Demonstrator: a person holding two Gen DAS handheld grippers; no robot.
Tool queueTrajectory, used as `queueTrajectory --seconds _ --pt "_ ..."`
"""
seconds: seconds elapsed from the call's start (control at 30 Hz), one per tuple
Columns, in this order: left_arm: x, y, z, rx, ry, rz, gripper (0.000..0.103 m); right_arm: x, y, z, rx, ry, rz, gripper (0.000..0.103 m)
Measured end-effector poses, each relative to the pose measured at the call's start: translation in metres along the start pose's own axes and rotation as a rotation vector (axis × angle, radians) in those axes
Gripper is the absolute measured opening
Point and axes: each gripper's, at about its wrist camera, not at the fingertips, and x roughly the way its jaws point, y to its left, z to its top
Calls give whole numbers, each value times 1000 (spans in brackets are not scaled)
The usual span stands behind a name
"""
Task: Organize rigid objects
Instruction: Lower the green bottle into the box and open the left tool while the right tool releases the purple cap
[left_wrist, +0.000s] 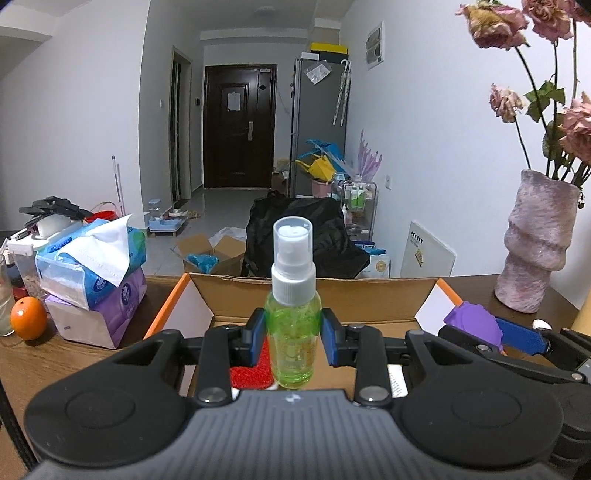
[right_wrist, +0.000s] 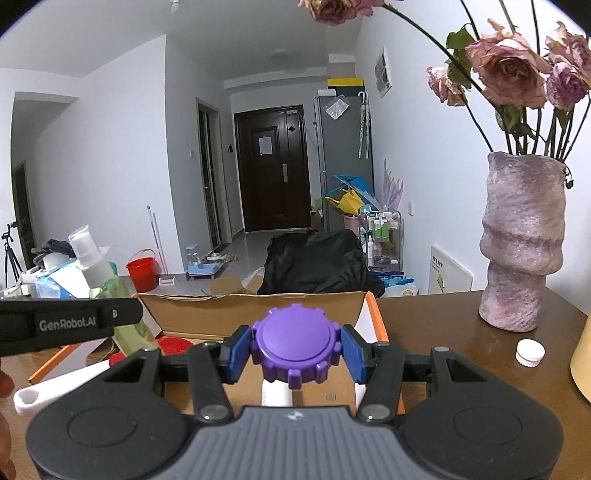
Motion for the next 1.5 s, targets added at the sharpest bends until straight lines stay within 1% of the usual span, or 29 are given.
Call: queueTrajectory --seconds 0.27,0.47,0.5,0.53,0.57,0.6,0.63,0.67,0.77,1.13,1.5 --pt "15 2 -1 19 12 8 32 19 1 0 -13 30 -7 52" --pt "18 5 -2 22 9 -9 33 23 1 -1 -13 58 -13 52" --pt "18 6 -3 19 10 -6 39 24 0 -1 -11 60 -19 53" --pt "18 6 -3 17 8 2 46 24 0 -1 -10 70 -23 64" --pt "16 8 -3 12 3 9 61 25 -1 -1 -8 76 -28 71" --pt "15 9 -2 5 1 17 82 25 -2 -1 -7 75 -34 88" --pt "14 10 -2 -5 -6 30 90 24 -1 -1 -8 72 -39 96" --pt "12 10 -2 -11 -16 40 97 23 -1 -2 -11 71 -41 96" --pt "10 13 -1 -16 -24 46 103 21 -1 -1 -12 73 -41 103" --pt "6 16 -1 -18 -31 65 103 20 -1 -1 -13 73 -38 103" --pt "-13 22 -1 -20 -53 60 103 9 -1 -1 -30 70 -34 103"
